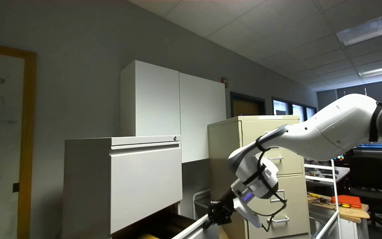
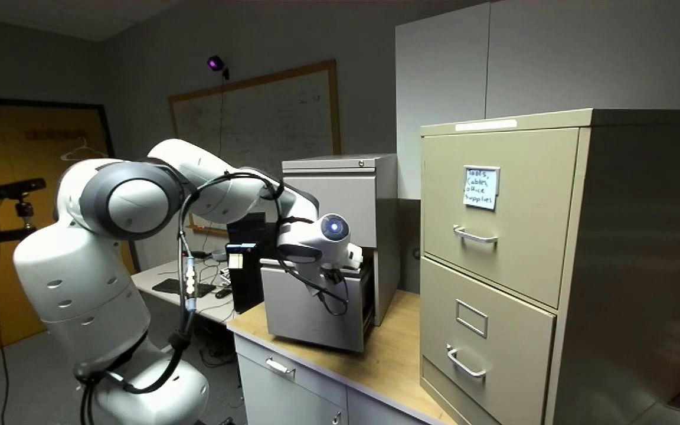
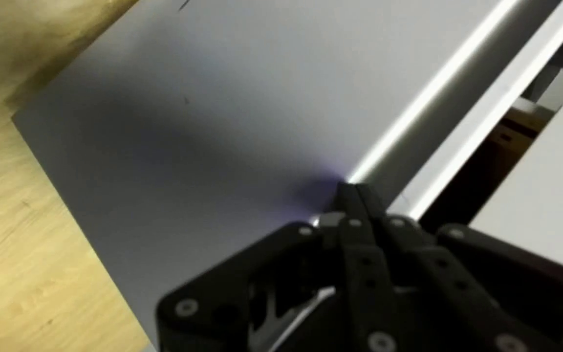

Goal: Close the bottom drawer of the white file cabinet

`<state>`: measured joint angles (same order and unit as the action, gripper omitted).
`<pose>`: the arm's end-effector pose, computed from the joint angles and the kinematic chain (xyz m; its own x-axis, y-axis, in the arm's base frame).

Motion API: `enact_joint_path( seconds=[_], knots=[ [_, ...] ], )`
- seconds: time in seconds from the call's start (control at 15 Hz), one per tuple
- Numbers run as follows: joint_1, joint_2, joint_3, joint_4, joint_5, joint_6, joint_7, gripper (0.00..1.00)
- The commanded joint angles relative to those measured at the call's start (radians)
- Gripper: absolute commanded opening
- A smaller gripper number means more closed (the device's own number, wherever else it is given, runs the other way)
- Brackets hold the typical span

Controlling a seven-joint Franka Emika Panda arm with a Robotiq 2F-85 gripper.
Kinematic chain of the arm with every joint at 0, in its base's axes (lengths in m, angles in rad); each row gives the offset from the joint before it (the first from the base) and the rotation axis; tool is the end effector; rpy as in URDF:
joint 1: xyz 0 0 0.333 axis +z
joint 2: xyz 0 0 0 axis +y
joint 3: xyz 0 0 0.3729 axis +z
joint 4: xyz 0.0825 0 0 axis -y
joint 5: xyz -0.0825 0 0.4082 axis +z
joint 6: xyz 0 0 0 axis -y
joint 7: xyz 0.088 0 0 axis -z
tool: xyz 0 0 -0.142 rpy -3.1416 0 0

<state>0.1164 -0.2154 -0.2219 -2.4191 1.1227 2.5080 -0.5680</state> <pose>0.5084 -0.0442 0.4347 0.8210 -0.4791 0.3104 -0.1571 -0.7124 -0.6839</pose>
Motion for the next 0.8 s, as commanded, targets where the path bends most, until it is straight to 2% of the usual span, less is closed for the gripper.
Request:
enact_joint_path(
  seconds=[0.0, 0.4, 0.73],
  knots=[
    [-0.044, 0.069, 0.039, 0.147, 0.132, -0.047, -0.074, 0.02],
    [-0.091, 0.195, 0.093, 0.267, 0.213, -0.078, -0.101, 0.02],
    [-0.103, 0.310, 0.139, 0.418, 0.177, -0.070, -0.078, 0.02]
  ],
)
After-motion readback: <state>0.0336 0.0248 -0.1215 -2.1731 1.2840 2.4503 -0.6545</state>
